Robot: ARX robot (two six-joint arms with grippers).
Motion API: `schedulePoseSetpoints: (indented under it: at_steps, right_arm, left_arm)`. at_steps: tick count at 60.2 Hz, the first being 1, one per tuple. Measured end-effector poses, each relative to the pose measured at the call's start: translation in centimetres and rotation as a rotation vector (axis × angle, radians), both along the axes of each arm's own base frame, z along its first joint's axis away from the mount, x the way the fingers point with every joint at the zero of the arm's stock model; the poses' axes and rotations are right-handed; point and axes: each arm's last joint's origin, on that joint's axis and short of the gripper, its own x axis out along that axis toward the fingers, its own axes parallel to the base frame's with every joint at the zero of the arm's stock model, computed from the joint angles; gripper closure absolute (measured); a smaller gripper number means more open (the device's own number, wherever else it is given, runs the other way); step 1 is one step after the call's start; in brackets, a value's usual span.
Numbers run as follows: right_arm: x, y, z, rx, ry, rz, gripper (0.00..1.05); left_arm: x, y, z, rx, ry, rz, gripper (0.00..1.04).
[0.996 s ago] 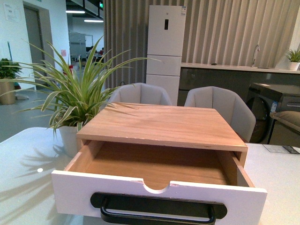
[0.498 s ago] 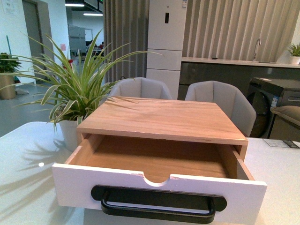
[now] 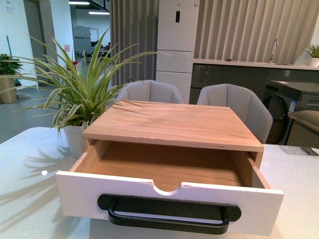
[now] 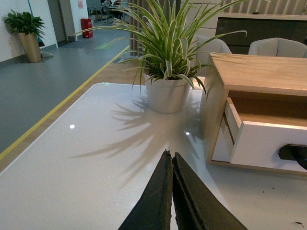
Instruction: Pull drawer
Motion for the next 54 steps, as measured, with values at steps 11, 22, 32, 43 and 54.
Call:
schedulePoseSetpoints:
  at_steps: [11, 22, 32, 43, 54]
  right_arm:
    - [0.0, 0.0, 0.0, 0.0, 0.0, 0.0, 1.03]
    - [0.0, 0.0, 0.0, 0.0, 0.0, 0.0, 0.79]
    - [0.0, 0.0, 0.0, 0.0, 0.0, 0.0, 0.45]
    - [0.0, 0.0, 0.0, 0.001, 0.0, 0.0, 0.07]
    - [0.0, 0.0, 0.0, 0.001, 0.0, 0.0, 0.09]
  left_arm:
    - [0.0, 0.0, 0.0, 0.0, 0.0, 0.0, 1.02]
    - [0.0, 0.0, 0.0, 0.0, 0.0, 0.0, 0.75]
    - [0.0, 0.0, 0.0, 0.0, 0.0, 0.0, 0.41]
    - [0.0, 0.0, 0.0, 0.003, 0.0, 0.0, 0.06]
    - [0.0, 0.0, 0.0, 0.003, 0.0, 0.0, 0.07]
